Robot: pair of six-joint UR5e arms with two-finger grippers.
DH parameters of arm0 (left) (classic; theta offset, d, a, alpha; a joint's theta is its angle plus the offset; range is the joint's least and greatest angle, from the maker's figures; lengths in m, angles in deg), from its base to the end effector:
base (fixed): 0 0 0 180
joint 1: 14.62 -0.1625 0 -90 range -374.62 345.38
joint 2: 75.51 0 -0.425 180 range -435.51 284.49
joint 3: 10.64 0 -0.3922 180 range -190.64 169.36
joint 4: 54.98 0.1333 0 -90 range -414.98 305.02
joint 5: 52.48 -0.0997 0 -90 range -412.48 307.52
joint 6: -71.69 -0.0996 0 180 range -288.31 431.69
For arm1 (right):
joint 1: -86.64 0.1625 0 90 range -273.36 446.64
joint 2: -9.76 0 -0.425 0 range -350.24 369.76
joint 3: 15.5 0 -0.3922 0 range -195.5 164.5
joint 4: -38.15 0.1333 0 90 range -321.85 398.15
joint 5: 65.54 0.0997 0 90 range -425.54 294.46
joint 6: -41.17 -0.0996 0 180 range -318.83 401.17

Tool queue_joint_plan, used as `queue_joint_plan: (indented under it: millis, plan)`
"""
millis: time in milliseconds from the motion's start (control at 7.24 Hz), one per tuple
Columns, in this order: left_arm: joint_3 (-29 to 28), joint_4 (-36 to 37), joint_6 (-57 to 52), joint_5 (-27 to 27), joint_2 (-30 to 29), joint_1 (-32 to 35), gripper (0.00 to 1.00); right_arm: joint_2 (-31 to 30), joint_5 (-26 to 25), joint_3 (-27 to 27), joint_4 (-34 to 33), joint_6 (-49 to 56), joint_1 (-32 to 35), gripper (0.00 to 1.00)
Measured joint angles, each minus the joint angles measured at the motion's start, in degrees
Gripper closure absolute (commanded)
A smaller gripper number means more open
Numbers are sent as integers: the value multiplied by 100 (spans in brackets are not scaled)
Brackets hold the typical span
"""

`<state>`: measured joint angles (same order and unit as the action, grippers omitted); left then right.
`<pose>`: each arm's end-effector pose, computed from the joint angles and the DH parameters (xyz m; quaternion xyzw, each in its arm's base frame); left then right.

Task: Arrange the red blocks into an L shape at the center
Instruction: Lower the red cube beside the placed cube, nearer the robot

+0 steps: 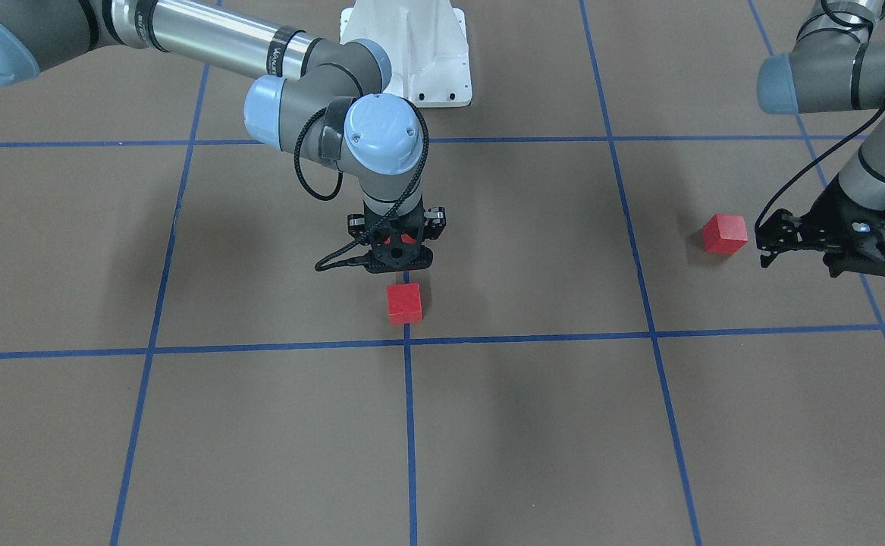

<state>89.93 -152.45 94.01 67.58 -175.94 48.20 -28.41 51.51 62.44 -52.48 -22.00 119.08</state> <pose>0.1870 -0.5468 0.4682 0.1104 0.3277 0.1034 0.9326 -0.6017 -0.4867 0.1801 -0.0305 -0.3920 -0.0334 0.9188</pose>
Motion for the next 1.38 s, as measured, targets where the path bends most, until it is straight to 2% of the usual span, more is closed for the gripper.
queue_joint_plan:
  millis: [1381]
  plan:
    - [73,17,233,0,-13,0,0,331,-85,-670,326,15,87,100]
